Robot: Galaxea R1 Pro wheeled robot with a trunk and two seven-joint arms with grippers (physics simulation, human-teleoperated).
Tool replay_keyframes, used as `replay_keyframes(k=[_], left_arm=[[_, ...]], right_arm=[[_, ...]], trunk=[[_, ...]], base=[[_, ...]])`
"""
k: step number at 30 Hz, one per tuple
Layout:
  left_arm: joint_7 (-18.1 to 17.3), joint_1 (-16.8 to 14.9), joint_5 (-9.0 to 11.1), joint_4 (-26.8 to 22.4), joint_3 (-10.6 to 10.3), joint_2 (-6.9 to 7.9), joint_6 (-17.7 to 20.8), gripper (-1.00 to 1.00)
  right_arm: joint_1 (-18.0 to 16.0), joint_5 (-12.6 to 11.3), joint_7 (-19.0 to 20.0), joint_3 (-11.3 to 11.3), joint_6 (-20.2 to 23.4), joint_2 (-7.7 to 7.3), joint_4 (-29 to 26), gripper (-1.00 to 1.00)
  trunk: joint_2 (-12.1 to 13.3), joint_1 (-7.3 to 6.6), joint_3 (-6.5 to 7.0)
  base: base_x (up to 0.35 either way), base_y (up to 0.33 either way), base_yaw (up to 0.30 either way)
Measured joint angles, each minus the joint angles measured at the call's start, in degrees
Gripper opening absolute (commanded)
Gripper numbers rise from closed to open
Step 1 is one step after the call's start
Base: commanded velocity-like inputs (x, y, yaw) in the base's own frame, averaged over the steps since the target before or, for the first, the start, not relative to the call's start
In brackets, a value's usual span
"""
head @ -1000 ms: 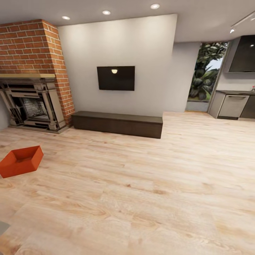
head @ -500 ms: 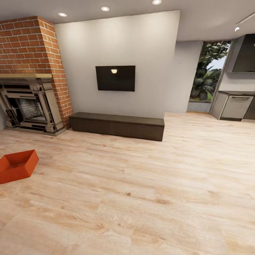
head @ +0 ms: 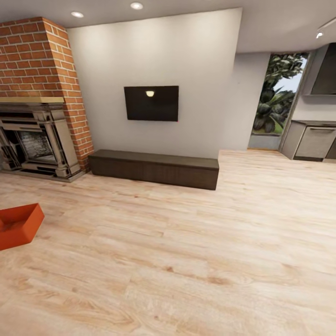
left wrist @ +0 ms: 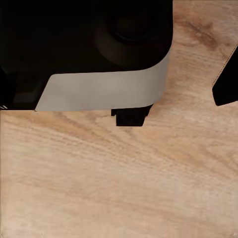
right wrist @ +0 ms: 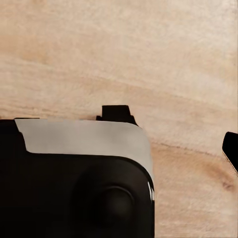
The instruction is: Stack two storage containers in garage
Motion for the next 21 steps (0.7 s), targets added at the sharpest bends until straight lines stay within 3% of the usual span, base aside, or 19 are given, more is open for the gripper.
replay_keyframes(k=[21], left_arm=[[0.00, 0.00, 0.00, 0.00, 0.00, 0.00, 0.00, 1.00]], right_arm=[[0.00, 0.39, 0.00, 0.11, -0.07, -0.24, 0.00, 1.00]], trunk=[[0.00, 0.00, 0.00]], base=[[0.322, 0.000, 0.000]])
